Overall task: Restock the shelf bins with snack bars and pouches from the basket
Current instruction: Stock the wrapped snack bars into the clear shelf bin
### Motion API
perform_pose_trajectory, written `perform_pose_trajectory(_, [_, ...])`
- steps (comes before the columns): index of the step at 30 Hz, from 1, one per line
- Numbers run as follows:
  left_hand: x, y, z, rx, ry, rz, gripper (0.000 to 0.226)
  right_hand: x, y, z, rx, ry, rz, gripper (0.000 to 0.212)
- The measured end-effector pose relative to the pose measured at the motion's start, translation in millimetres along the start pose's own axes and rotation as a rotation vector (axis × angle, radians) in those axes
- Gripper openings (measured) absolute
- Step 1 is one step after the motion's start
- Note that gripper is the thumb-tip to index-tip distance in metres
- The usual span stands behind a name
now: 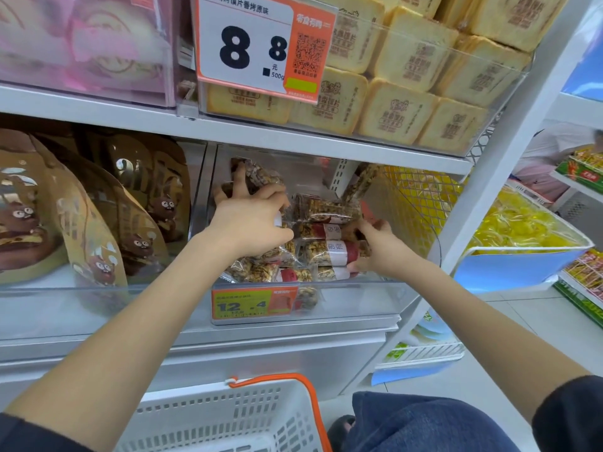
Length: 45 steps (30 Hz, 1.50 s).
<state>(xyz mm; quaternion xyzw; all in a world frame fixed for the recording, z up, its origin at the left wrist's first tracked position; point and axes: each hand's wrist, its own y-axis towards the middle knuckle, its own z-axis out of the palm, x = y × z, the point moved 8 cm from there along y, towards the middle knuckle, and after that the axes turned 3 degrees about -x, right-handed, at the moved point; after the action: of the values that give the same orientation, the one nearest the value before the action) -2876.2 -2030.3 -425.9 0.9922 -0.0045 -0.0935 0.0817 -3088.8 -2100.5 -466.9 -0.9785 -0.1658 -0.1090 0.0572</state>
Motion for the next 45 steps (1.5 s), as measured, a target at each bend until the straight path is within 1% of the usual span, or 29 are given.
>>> perform_pose_trajectory(2, [0.2,0.2,0.0,-0.003,0.002,-0.002,0.052,-14.8,-3.4,5.1,0.024,0.132,0.149,0.103])
perform_pose_trajectory(3, [0.3,0.2,0.0,-0.002,0.002,-0.002,0.052,-18.7,-3.4,8.6,0.04,0.179,0.195,0.107])
perform_pose_trajectory(4, [0.0,0.3,0.1,0.001,0.003,0.0,0.053,-19.9,-2.1,10.4,0.038,0.224,0.212,0.104])
perform_pose_trajectory(6, [-0.2,0.5,0.4,0.005,0.005,0.003,0.053,-15.7,2.5,7.6,-0.019,0.264,0.197,0.094])
perform_pose_trajectory(8, [0.0,0.2,0.3,0.006,-0.001,0.002,0.051,-8.3,5.5,8.1,-0.037,0.27,0.186,0.093])
perform_pose_trajectory(11, [0.0,-0.3,-0.3,0.007,-0.02,0.002,0.047,-3.5,2.8,10.8,0.039,0.194,0.193,0.096])
perform_pose_trajectory(13, [0.1,-0.5,-0.6,0.008,-0.024,0.003,0.047,-4.8,-6.8,3.9,0.079,0.135,0.207,0.094])
perform_pose_trajectory(14, [0.3,-0.5,0.1,0.011,-0.023,0.003,0.047,-2.7,-13.2,-5.5,0.044,0.089,0.19,0.086])
perform_pose_trajectory(15, [0.3,-0.4,0.9,0.014,-0.021,0.003,0.047,1.5,-19.5,-17.2,-0.035,0.036,0.159,0.073])
perform_pose_trajectory(16, [0.4,0.0,1.5,0.016,-0.02,0.004,0.047,9.2,-26.4,-27.5,-0.126,0.025,0.12,0.055])
perform_pose_trajectory(17, [0.3,0.3,1.1,0.019,-0.024,0.003,0.047,17.9,-33.2,-31.6,-0.156,0.067,0.099,0.037])
perform_pose_trajectory(18, [0.4,0.7,0.0,0.025,-0.037,-0.001,0.047,27.8,-38.5,-27.0,-0.095,0.141,0.096,0.029])
perform_pose_trajectory(21, [0.1,1.1,-6.1,0.051,-0.097,-0.01,0.047,59.6,-47.2,13.2,0.306,0.27,0.147,0.037])
perform_pose_trajectory(22, [0.6,1.4,-7.2,0.059,-0.117,-0.007,0.048,72.0,-47.9,21.1,0.367,0.274,0.14,0.037])
perform_pose_trajectory(25, [5.8,1.0,-13.3,0.04,-0.179,0.047,0.063,101.7,-42.7,29.1,0.391,0.3,0.084,0.037])
perform_pose_trajectory(27, [10.7,-1.8,-20.1,0.023,-0.213,0.089,0.072,102.3,-44.8,30.7,0.445,0.363,0.119,0.031])
perform_pose_trajectory(28, [13.5,-4.0,-22.7,0.031,-0.211,0.098,0.073,98.5,-45.5,26.7,0.425,0.368,0.134,0.029])
perform_pose_trajectory(29, [15.6,-7.2,-24.0,0.044,-0.184,0.099,0.073,93.6,-42.5,18.4,0.338,0.342,0.124,0.027])
perform_pose_trajectory(31, [16.2,-13.6,-24.4,0.052,-0.059,0.105,0.069,90.2,-32.7,-7.2,0.012,0.295,0.037,0.024])
perform_pose_trajectory(32, [15.2,-15.9,-23.6,0.036,0.0,0.112,0.065,98.6,-32.4,-18.6,-0.129,0.321,-0.058,0.036])
perform_pose_trajectory(33, [13.8,-17.6,-23.9,0.01,0.027,0.118,0.06,112.5,-31.9,-23.4,-0.203,0.344,-0.196,0.051])
perform_pose_trajectory(34, [13.6,-18.5,-24.3,-0.012,0.025,0.113,0.055,128.5,-30.6,-21.2,-0.217,0.333,-0.335,0.064])
perform_pose_trajectory(35, [14.6,-18.6,-25.6,-0.028,0.009,0.101,0.05,143.1,-29.5,-16.4,-0.217,0.303,-0.452,0.073])
perform_pose_trajectory(36, [15.9,-18.4,-26.4,-0.04,-0.002,0.089,0.048,153.0,-27.2,-13.1,-0.234,0.269,-0.531,0.075])
perform_pose_trajectory(37, [16.9,-18.1,-26.5,-0.048,0.006,0.082,0.046,157.2,-25.7,-14.5,-0.281,0.226,-0.558,0.075])
perform_pose_trajectory(39, [18.5,-17.7,-26.8,-0.07,0.048,0.065,0.043,155.2,-21.8,-21.5,-0.391,0.132,-0.543,0.072])
perform_pose_trajectory(40, [20.0,-17.2,-27.9,-0.091,0.053,0.048,0.039,154.0,-21.3,-23.0,-0.419,0.097,-0.548,0.072])
perform_pose_trajectory(43, [23.4,-17.6,-33.4,-0.147,-0.021,-0.006,0.027,156.6,-24.7,-20.1,-0.385,0.063,-0.594,0.067])
perform_pose_trajectory(45, [22.8,-17.9,-35.1,-0.145,-0.015,-0.007,0.026,160.6,-26.2,-19.6,-0.369,-0.071,-0.598,0.06])
